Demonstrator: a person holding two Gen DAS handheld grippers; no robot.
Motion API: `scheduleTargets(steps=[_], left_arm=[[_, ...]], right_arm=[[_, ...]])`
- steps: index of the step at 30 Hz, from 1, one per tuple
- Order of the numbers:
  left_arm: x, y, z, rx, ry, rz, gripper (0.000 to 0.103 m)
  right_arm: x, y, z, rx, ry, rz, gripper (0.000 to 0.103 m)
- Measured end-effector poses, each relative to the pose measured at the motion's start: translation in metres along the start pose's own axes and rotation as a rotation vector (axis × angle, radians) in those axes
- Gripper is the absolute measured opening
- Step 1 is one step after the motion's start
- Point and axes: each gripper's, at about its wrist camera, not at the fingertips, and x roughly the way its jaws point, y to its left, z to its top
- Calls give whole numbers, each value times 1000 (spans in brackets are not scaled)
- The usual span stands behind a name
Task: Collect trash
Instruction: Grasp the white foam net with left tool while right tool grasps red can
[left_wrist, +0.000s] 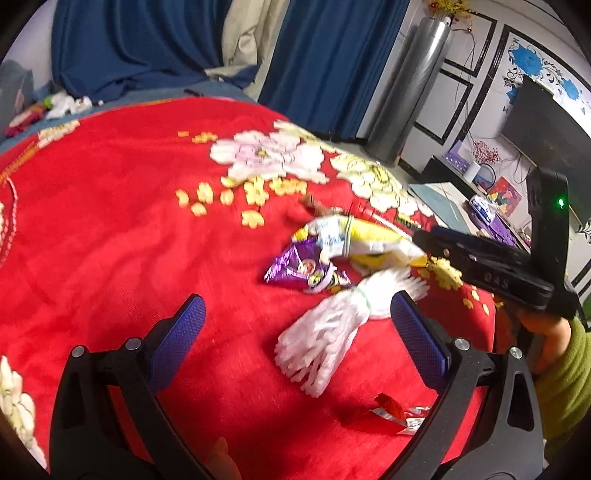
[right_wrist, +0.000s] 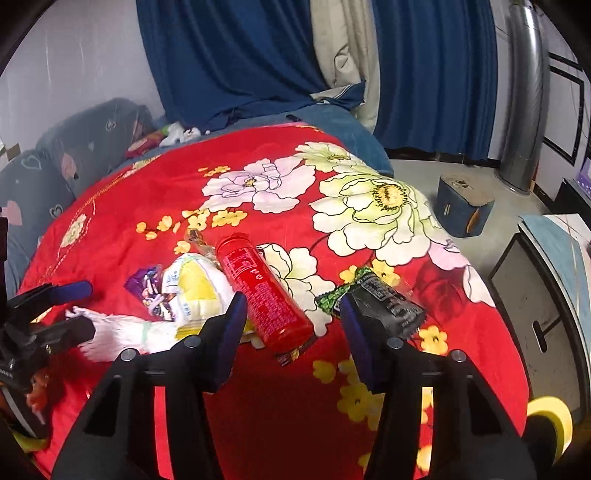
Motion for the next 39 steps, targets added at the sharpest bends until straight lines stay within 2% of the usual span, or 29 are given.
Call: scheduleTargets(steps=[5, 10, 17, 22, 26, 31, 33, 39], left_arm=[[9, 0, -6, -3, 40, -20, 92], [15, -1, -9, 1, 65, -31, 88], [18, -2, -10, -1, 78, -39, 81], [19, -3, -10, 2, 82, -41, 75], [19, -2, -10, 0, 80, -44, 71], [18, -2, -10, 1, 80, -50, 56], [18, -2, -10, 7, 81, -55, 43], [18, -4, -9, 14, 76, -61, 25]], right_arm=[[13, 1, 3, -50, 27, 21, 50], [27, 10, 5, -101, 64, 43, 50], [39, 2, 6, -37, 80, 78, 48], [45, -5, 1, 26, 97, 104, 32], [41, -5, -3, 51, 66, 107, 32], [29, -6, -3, 75, 8, 110, 32], [24, -5, -3, 69, -12, 100, 32], [6, -2, -10, 59, -77, 72, 31]])
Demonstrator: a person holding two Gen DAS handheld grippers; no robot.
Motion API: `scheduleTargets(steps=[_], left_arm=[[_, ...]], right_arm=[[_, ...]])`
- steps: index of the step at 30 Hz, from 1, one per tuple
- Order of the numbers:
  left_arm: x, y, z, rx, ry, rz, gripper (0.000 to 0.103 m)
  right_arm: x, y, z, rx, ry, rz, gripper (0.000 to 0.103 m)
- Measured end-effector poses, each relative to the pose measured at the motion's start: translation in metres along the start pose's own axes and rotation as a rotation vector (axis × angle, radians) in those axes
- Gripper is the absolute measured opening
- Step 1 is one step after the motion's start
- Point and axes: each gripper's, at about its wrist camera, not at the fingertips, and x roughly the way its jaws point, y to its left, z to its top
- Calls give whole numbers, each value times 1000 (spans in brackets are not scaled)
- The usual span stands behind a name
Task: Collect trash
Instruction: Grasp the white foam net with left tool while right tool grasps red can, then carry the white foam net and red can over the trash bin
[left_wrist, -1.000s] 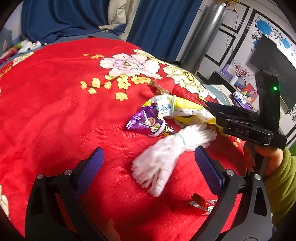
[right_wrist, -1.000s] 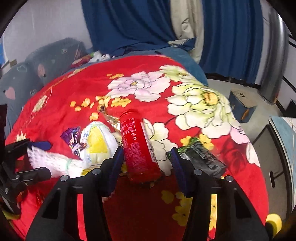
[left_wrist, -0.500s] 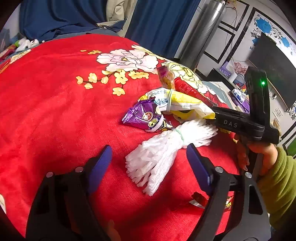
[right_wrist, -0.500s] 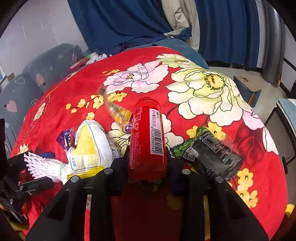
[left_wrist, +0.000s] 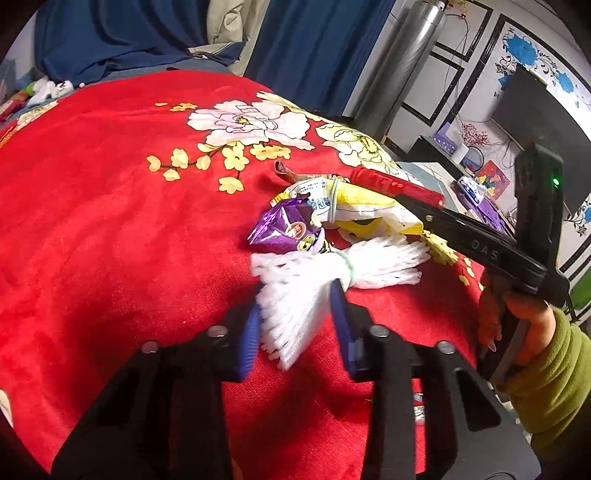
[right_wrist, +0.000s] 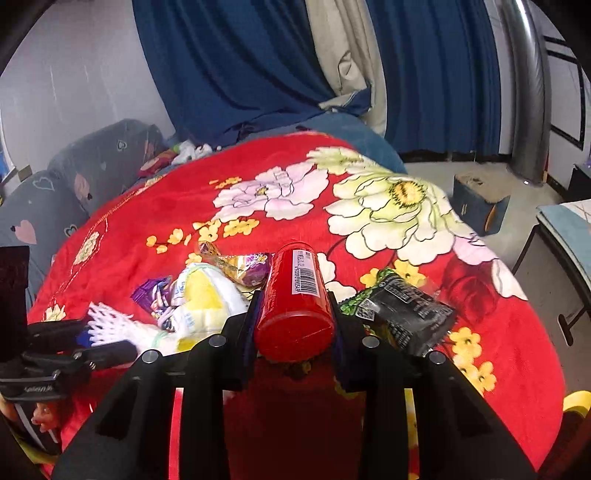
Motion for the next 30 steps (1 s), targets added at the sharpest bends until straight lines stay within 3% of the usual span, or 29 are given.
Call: scheduleTargets(steps=[9, 30], left_arm=[[-5, -6, 2, 33, -15, -7, 13], [-53, -57, 13, 187, -157, -41, 11]], right_arm=[[-33, 0, -18, 36, -69, -12, 31], [-101, -4, -35, 120, -169, -20, 31]])
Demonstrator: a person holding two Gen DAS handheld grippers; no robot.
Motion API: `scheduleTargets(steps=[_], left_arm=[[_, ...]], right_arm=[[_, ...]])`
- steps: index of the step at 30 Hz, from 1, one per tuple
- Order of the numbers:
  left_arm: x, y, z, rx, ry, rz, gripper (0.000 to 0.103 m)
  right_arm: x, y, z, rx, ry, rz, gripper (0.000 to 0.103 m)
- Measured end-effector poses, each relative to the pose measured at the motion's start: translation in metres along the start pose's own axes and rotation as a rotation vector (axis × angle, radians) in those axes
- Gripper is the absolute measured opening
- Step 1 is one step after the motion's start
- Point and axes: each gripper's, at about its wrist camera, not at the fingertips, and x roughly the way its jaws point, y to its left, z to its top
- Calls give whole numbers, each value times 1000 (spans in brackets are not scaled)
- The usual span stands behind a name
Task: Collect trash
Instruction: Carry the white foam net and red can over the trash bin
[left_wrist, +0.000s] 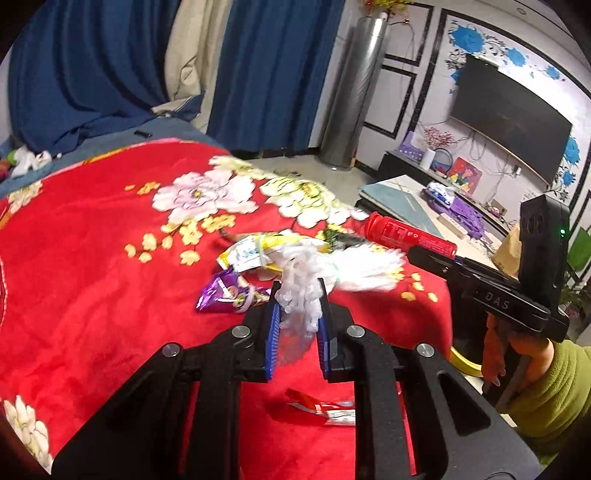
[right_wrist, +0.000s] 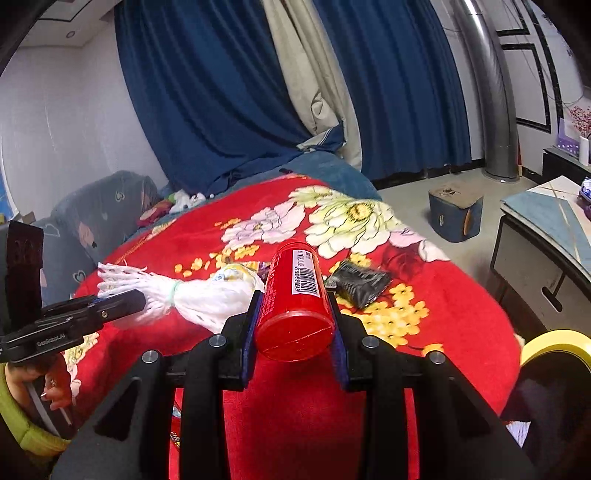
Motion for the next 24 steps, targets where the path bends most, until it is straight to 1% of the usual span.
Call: scheduleTargets(steps=[4, 10, 18, 24], left_arm=[[-8, -13, 3, 26, -31, -12, 11], [-14, -28, 5, 48, -55, -23, 11], [-9, -55, 7, 92, -66, -37, 11], [-5, -86, 10, 137, -83, -50, 11]], right_arm=[[-14, -5, 2, 7, -22, -14, 31], [-35, -15, 2, 20, -47, -40, 31], [-72, -32, 1, 43, -92, -88, 31], [-95, -46, -6, 53, -104, -132, 31]])
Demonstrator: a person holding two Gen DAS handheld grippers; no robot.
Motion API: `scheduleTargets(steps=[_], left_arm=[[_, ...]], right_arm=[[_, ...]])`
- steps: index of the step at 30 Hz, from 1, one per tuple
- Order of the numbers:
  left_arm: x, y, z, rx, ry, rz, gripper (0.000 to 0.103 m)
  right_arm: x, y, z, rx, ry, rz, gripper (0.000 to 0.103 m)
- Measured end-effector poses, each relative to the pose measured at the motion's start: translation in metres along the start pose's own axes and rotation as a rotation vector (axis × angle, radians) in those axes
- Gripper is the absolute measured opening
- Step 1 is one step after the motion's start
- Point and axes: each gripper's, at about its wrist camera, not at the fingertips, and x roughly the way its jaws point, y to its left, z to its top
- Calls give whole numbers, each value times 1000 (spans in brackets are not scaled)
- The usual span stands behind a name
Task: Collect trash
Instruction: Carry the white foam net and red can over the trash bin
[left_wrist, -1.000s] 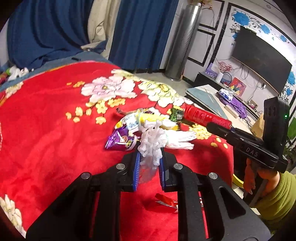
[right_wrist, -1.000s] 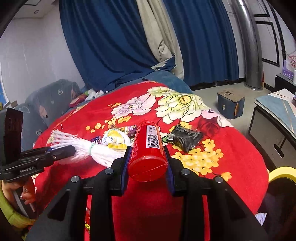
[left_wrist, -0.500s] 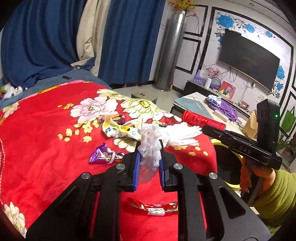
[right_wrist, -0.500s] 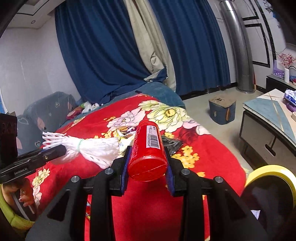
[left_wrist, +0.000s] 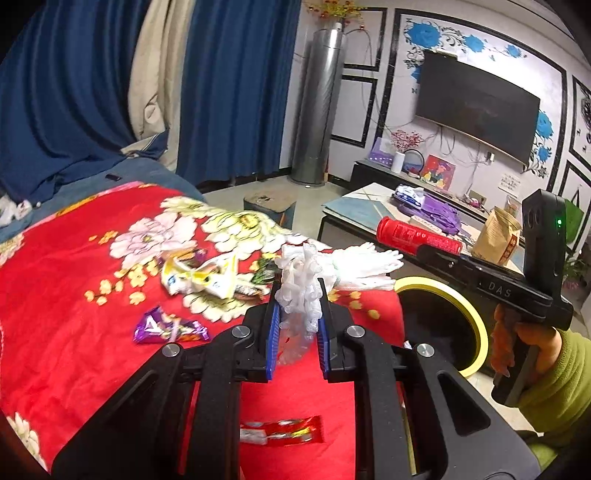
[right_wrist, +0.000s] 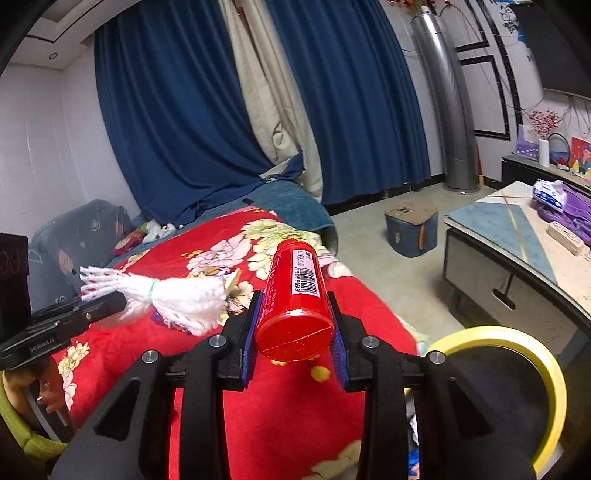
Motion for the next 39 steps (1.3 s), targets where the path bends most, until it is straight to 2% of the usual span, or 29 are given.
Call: scheduleTargets(steps=[9, 24, 39], left_arm=[[11, -35, 8, 24, -10, -31, 11], [33, -72, 14, 58, 3, -65, 11], [69, -112, 9, 117, 46, -102, 12]], right_arm=[[-28, -33, -8, 48, -24, -49, 31], [-61, -96, -29, 136, -36, -186, 31], [-64, -132, -52, 161, -1, -291, 31]])
